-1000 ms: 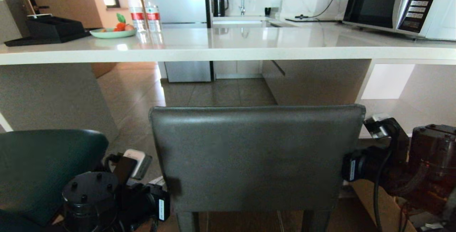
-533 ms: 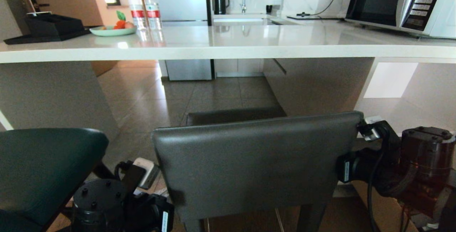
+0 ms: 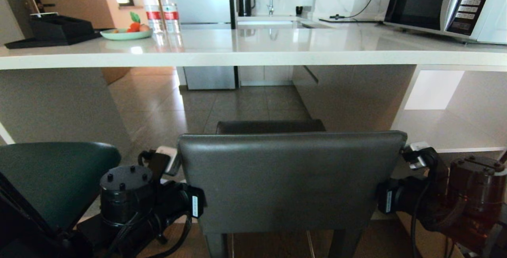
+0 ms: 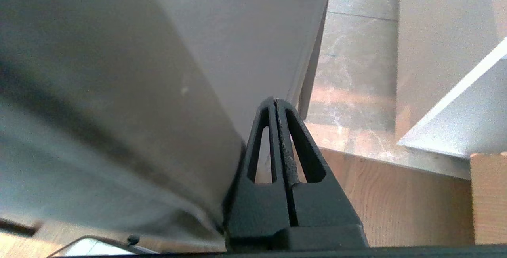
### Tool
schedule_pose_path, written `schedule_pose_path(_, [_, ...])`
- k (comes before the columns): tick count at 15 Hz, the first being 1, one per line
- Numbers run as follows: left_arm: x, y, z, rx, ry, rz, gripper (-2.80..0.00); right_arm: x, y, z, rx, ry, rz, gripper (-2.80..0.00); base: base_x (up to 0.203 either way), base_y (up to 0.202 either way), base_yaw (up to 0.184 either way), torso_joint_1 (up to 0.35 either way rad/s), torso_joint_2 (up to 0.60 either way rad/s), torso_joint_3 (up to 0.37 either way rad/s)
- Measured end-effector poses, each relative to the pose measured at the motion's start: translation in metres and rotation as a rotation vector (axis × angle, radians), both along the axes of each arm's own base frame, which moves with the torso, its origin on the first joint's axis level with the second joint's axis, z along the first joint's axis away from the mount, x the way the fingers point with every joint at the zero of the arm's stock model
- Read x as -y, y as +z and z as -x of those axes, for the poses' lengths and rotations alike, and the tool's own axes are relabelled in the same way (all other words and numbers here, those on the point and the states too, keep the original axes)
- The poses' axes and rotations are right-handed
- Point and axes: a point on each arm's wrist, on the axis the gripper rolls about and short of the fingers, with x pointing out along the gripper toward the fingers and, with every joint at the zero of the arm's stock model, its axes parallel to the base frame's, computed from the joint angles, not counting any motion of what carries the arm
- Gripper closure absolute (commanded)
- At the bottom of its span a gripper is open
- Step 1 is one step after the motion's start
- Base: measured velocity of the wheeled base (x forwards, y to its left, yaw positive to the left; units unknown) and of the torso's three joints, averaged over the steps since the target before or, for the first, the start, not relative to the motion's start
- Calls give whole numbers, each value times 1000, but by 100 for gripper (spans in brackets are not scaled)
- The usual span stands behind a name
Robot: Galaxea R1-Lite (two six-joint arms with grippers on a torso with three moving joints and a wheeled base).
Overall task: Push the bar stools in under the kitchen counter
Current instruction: Push the gray chair back under the dining table
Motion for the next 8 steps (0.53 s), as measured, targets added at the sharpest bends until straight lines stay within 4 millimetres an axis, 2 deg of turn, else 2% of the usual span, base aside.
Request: schedule_pose_path(8, [6,-4,-19,6,24,-12,0,1,-2,-10,13,-27,0,0,0,0,0,0,0,0])
